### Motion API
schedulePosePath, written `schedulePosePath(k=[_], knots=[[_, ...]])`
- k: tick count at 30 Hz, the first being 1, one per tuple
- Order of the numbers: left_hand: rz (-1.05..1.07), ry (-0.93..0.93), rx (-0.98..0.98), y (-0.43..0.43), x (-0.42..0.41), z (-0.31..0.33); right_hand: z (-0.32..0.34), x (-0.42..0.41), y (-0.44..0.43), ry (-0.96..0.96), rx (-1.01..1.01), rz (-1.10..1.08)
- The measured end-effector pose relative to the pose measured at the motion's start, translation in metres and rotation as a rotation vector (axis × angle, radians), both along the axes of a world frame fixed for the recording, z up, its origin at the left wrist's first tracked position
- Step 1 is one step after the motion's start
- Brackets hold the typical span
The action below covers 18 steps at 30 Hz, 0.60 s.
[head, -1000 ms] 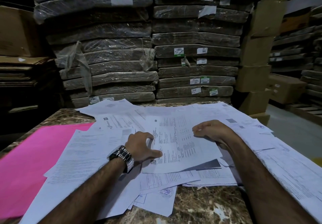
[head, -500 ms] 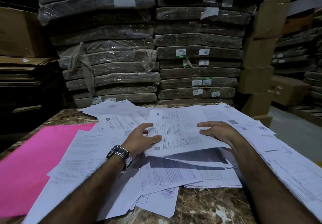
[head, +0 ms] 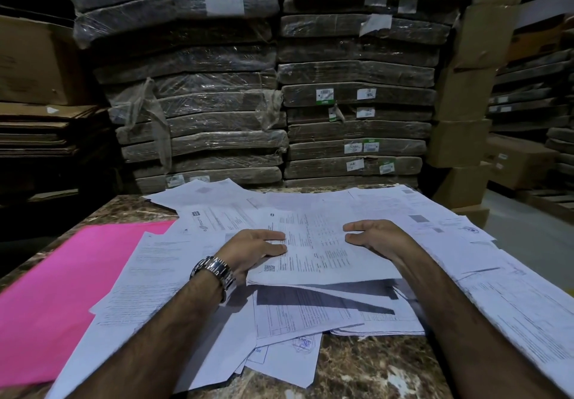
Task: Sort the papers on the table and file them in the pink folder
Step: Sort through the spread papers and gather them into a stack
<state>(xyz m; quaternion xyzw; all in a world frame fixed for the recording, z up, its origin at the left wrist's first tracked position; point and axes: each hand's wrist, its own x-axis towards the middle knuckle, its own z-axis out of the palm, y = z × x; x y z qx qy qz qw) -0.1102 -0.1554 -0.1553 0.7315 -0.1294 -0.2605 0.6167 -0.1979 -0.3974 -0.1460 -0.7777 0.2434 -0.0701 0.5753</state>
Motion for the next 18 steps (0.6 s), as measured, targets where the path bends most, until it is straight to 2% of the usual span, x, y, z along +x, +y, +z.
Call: schedulePosePath(k=[4,8,18], knots=[[0.051,0.022,-0.142,0.005,0.001,0.005,-0.005,-0.001,0.003,-0.076,0.241,-0.045],[0.094,0.029,-0.293,0.012,0.004,0.012,-0.008,-0.004,0.008,-0.103,0.314,-0.108],[0.102,0.016,-0.474,0.018,0.006,0.021,0.002,0.001,0.025,0.014,0.618,0.112]])
